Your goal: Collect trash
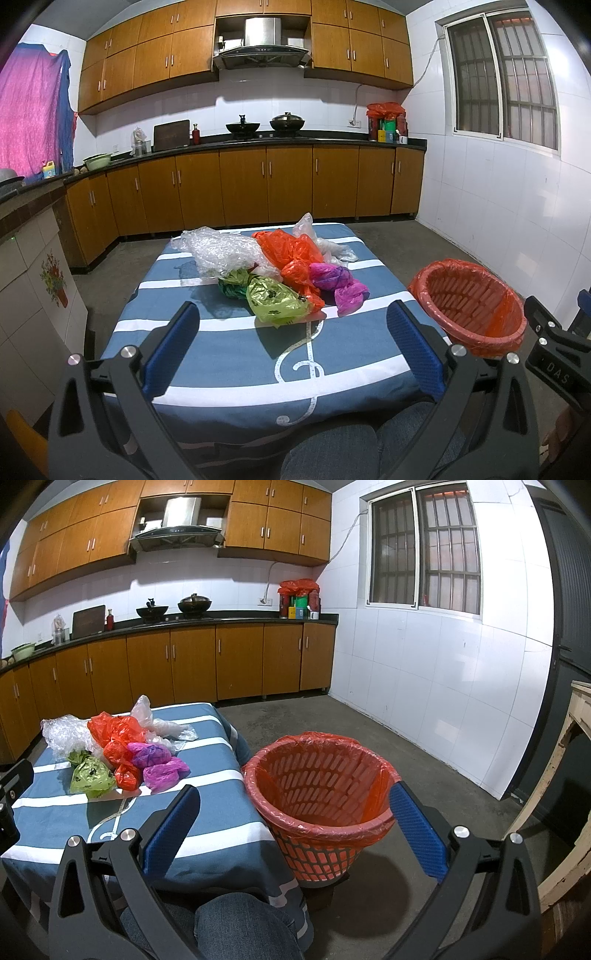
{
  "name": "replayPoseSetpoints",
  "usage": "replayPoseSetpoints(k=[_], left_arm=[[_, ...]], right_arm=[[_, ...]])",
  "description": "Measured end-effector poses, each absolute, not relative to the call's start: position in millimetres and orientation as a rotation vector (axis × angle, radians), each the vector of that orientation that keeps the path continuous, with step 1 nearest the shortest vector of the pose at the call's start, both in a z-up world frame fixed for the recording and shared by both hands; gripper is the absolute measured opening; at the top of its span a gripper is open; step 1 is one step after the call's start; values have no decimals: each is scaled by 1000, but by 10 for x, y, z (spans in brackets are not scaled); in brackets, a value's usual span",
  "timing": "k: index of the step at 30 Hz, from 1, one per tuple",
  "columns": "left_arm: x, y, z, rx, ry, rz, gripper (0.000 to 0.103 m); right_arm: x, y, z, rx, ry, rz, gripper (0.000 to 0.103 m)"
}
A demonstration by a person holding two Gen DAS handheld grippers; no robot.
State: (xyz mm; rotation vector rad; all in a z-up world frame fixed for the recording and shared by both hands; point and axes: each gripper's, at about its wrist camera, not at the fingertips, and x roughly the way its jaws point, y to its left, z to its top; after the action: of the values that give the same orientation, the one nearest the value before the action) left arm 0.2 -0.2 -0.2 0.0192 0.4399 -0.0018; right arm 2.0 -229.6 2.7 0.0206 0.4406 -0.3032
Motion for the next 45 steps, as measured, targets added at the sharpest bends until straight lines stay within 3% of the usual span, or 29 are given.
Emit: replayPoseSetpoints(k=[45], left_arm=[[2, -3, -2, 21, 441, -1, 99]], right_arm=[[7, -2329, 15, 26, 440, -303, 101]])
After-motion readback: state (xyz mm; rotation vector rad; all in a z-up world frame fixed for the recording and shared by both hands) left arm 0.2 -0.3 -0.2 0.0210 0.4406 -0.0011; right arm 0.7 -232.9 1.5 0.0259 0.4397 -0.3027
